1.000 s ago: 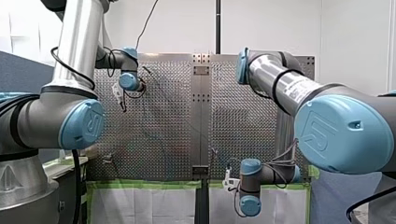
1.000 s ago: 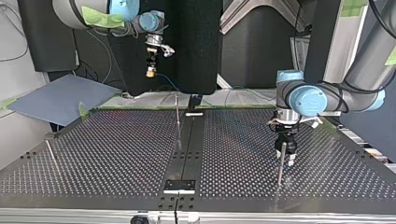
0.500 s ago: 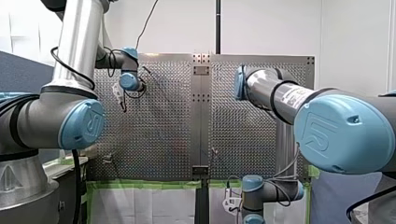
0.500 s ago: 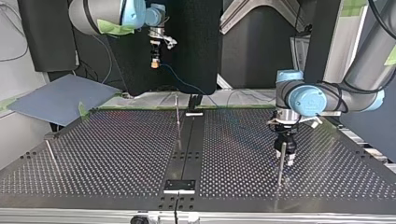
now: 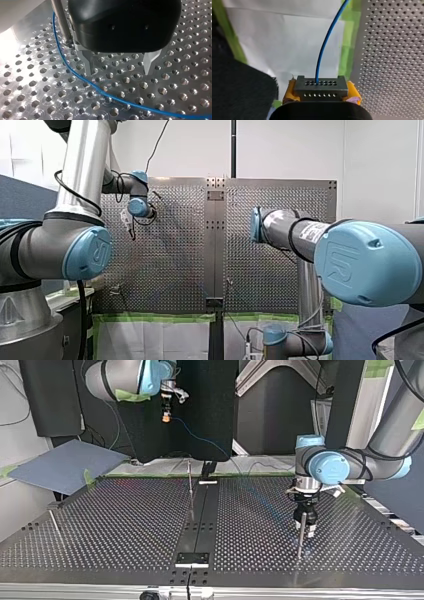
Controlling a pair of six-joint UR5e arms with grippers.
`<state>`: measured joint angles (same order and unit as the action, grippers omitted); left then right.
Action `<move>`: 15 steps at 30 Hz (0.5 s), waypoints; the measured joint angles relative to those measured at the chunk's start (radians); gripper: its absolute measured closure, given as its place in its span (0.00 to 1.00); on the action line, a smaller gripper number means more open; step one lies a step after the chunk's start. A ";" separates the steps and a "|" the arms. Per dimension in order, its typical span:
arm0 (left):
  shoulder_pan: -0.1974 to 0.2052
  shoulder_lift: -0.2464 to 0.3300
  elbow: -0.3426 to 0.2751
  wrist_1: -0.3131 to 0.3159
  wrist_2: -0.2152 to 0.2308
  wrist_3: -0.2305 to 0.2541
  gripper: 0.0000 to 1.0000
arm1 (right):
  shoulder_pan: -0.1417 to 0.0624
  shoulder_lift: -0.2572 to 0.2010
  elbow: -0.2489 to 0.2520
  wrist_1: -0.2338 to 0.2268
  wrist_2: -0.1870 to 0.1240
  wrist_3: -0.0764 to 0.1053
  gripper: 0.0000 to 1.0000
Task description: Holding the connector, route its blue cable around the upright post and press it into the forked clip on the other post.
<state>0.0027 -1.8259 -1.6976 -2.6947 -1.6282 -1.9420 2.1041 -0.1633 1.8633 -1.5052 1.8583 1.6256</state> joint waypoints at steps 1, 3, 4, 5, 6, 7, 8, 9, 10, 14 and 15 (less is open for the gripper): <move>0.000 0.000 0.000 0.000 0.000 0.000 0.00 | -0.001 0.008 0.000 0.000 0.000 0.000 1.00; 0.000 0.000 0.000 0.000 0.000 0.001 0.00 | -0.002 0.013 0.000 0.005 -0.002 -0.001 1.00; 0.000 0.000 0.000 0.000 0.000 0.001 0.00 | -0.003 0.010 0.000 0.009 -0.003 -0.001 1.00; 0.000 0.000 0.000 0.000 0.000 0.001 0.00 | -0.003 0.003 0.000 0.018 -0.003 -0.002 1.00; 0.000 0.000 0.000 0.000 0.000 0.001 0.00 | -0.003 -0.003 0.000 0.024 -0.003 -0.002 1.00; 0.000 0.000 0.000 0.000 0.000 0.001 0.00 | -0.003 -0.009 0.000 0.031 -0.003 -0.002 1.00; 0.000 0.000 0.000 0.000 0.000 0.001 0.00 | -0.003 -0.019 0.000 0.041 -0.004 -0.002 1.00; 0.000 0.000 0.000 0.000 0.000 0.001 0.00 | -0.003 -0.026 0.000 0.049 -0.004 -0.002 1.00; 0.000 0.000 0.000 -0.001 0.000 0.001 0.00 | -0.002 -0.035 0.000 0.057 -0.004 -0.003 1.00; 0.000 0.000 0.000 -0.001 0.000 0.002 0.00 | 0.002 -0.073 0.000 0.095 -0.005 -0.004 1.00; 0.000 0.000 0.000 -0.001 0.000 0.002 0.00 | 0.003 -0.081 0.000 0.104 -0.005 -0.005 1.00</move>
<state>0.0027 -1.8259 -1.6977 -2.6954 -1.6282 -1.9404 2.1068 -0.2447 1.8633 -1.4014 1.8531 1.6209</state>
